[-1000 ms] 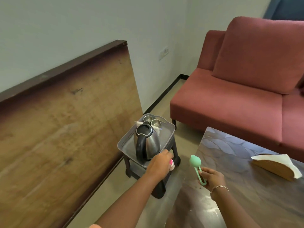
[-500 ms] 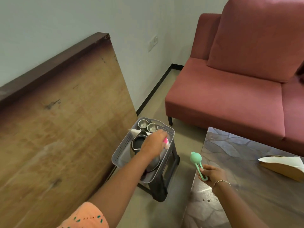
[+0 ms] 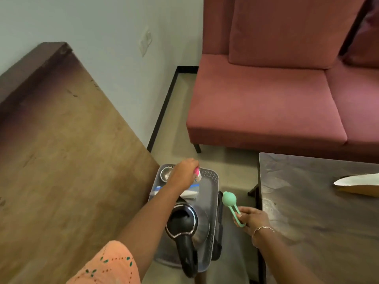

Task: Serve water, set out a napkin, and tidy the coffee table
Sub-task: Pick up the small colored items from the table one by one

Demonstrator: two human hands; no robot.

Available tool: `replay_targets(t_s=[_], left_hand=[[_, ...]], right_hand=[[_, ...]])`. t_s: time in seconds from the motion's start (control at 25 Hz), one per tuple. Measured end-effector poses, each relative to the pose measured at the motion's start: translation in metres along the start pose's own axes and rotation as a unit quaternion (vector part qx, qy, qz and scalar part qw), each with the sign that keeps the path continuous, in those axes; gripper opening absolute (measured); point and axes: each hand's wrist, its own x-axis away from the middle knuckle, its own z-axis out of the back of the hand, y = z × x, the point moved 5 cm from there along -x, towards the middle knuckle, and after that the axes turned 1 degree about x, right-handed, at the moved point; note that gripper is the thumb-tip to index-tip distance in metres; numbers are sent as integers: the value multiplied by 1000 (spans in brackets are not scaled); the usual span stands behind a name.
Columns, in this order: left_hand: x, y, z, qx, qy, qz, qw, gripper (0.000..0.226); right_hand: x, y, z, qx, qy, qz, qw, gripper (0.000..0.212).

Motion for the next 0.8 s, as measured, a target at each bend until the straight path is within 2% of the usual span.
replay_targets(t_s=[0.16,0.28,0.4,0.56,0.68,0.8], left_hand=[[-37,-20,-40,-44,-58,-42,996,19],[-56,-33,-61,-82,-93,-59,991,19],[-66,-43,-75,-111,-115,-75,984,22],[-73,-38,-90,-124,-129,-110,978,23],[-74,-35,-104,-153,-150,-137,967,22],[-76,-41,-114,-203,-170,-145,953,27]], right_hand=[[-30,10,-43,-53,52,-17,997,19],[-48,16,-64,-76,103,-11,992,28],[-68,26,-78,-37,152,1,988,34],[-86,30,-97,18,174,16,984,34],[-97,24,-108,68,172,38,982,25],[-106,22,-117,106,151,59,981,36]])
